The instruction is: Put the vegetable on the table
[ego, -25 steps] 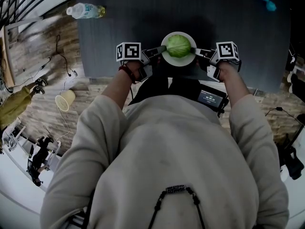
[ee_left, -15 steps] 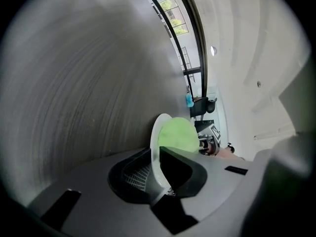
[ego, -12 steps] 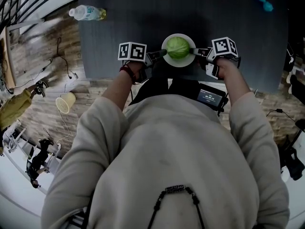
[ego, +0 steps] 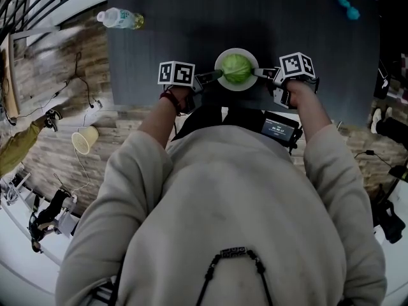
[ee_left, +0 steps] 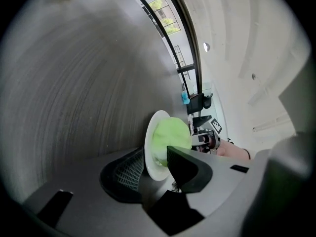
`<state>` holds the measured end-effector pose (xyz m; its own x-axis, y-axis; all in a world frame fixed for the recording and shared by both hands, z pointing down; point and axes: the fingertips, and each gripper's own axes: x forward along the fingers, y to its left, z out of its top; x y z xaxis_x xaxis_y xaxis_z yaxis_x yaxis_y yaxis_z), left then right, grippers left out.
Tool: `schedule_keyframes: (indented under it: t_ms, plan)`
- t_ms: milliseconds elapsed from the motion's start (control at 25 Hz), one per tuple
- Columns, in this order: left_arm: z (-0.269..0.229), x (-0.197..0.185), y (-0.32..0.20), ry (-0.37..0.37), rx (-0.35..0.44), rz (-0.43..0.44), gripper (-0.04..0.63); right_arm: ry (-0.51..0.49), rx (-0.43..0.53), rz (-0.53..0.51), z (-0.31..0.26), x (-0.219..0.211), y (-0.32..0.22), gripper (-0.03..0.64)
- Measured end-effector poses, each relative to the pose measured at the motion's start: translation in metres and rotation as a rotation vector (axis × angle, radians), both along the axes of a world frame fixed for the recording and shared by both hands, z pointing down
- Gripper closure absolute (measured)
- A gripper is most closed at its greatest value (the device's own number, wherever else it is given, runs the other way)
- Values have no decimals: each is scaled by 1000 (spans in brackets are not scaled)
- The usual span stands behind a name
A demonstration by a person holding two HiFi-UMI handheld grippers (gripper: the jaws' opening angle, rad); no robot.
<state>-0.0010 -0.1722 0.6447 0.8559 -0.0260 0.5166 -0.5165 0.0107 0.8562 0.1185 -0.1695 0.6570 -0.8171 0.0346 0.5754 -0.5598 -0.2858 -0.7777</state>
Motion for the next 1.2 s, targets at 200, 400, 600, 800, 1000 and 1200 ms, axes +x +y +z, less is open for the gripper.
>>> schedule_keyframes:
  t_ms: [200,400,600,800,1000,1200]
  plan:
    - [-9,9,-5,50,32,-12,367,17,15,7,-3,9,-5,457]
    - [-17,-2,-5,64,78,-63,308,65,30,30,-10,14,-9,407]
    - [-18,-25,-13,-22,153,-131,305,74,69,48,-32,25,-15,403]
    - [-19,-61,-8,-97,175,-189,305,131,123,97,-49,46,-23,403]
    - [-44,-76,-8,10,186,-241,554,120,210,134,-74,53,-35,437]
    - [-119,-56,-30,205,301,-251,589,-52,491,189,-150,43,-59,600]
